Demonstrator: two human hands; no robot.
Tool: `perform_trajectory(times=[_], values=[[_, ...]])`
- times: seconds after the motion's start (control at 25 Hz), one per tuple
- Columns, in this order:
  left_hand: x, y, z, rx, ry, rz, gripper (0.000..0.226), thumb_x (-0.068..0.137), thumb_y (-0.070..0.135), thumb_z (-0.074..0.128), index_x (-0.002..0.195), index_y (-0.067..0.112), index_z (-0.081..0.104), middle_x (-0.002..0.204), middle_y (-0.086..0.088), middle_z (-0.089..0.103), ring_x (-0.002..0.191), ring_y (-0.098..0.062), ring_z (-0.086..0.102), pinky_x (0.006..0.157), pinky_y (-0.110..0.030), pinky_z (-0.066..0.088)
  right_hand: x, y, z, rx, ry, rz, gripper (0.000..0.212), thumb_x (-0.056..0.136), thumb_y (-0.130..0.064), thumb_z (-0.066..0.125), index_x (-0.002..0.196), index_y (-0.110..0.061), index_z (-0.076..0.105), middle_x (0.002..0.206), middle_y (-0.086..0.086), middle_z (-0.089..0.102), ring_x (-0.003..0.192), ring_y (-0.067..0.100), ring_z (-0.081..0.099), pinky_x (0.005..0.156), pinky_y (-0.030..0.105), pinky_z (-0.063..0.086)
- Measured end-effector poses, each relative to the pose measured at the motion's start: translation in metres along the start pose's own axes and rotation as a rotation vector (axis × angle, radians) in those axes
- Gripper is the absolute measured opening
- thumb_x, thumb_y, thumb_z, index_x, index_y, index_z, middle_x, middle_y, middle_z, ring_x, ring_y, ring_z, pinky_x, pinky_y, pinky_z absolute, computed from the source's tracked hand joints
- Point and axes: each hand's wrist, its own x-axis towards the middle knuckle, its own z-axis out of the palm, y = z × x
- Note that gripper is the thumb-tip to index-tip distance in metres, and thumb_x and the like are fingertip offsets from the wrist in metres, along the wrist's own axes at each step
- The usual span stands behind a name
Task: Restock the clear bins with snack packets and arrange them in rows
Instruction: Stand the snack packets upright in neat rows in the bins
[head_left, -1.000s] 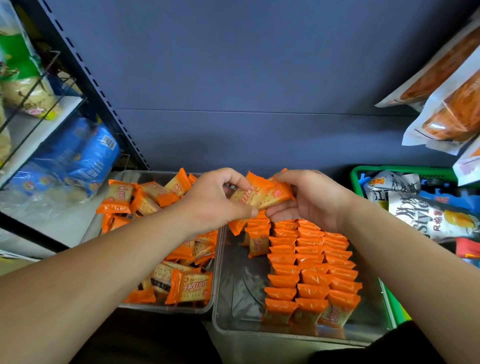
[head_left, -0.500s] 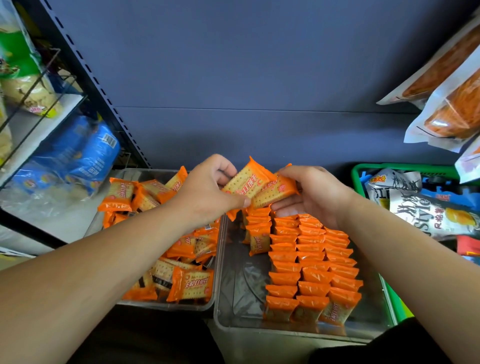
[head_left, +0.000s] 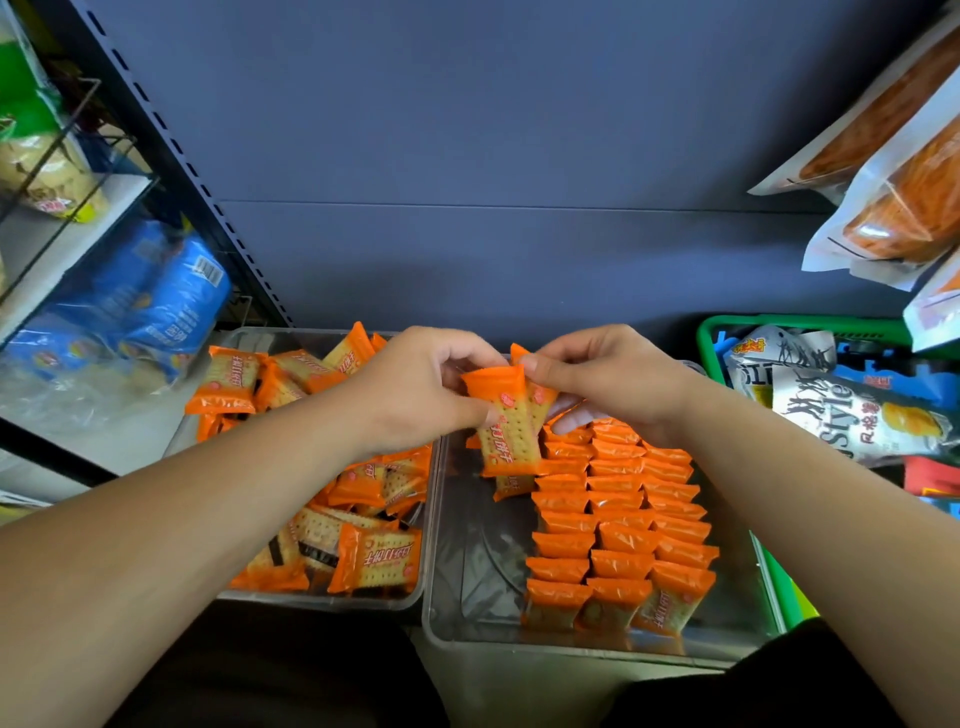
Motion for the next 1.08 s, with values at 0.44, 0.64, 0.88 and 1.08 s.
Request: perform_trajectory(times=[0.44, 0.64, 0.88, 1.08], values=[[0.000, 0.004, 0.001, -0.025, 0.100, -0.012, 0.040, 0.071, 0.010, 0.096, 0.100, 0.016, 0.070, 0.091, -0.002, 0.078, 0.081, -0.017, 0.078, 0.080, -0.036, 0.065, -0.002, -0.006, 0.005, -0.141, -0.123, -0.037, 0.034, 0.083, -0.039, 0.085, 0.107, -0.015, 0.079, 0.100, 0.007, 0.080, 0.098, 0.025, 0.076, 0.088, 0.044, 0.063], [0.000, -0.018, -0.013, 0.198, 0.088, -0.088, 0.030, 0.085, 0.015, 0.086, 0.112, 0.018, 0.073, 0.098, 0.003, 0.075, 0.087, -0.011, 0.074, 0.086, -0.034, 0.063, -0.002, 0.000, 0.008, -0.355, 0.042, -0.036, 0.029, 0.085, -0.040, 0.084, 0.107, -0.023, 0.074, 0.096, 0.000, 0.079, 0.091, 0.020, 0.077, 0.091, 0.047, 0.062], [-0.016, -0.048, -0.026, 0.197, 0.073, -0.174, 0.025, 0.091, 0.016, 0.080, 0.115, 0.014, 0.074, 0.097, 0.005, 0.074, 0.091, -0.007, 0.072, 0.088, -0.029, 0.061, 0.011, 0.042, 0.059, -0.589, -0.111, -0.064, 0.033, 0.093, -0.038, 0.077, 0.119, -0.029, 0.060, 0.104, -0.006, 0.066, 0.097, 0.015, 0.064, 0.084, 0.031, 0.052], [-0.011, -0.061, -0.024, 0.197, 0.004, -0.193, 0.025, 0.091, 0.021, 0.080, 0.116, 0.018, 0.075, 0.100, 0.006, 0.074, 0.094, -0.008, 0.072, 0.090, -0.030, 0.060, 0.025, 0.064, 0.072, -1.386, -0.022, -0.045, 0.064, 0.092, -0.059, 0.065, 0.146, -0.033, 0.046, 0.142, 0.000, 0.046, 0.137, 0.027, 0.037, 0.110, 0.047, 0.033]])
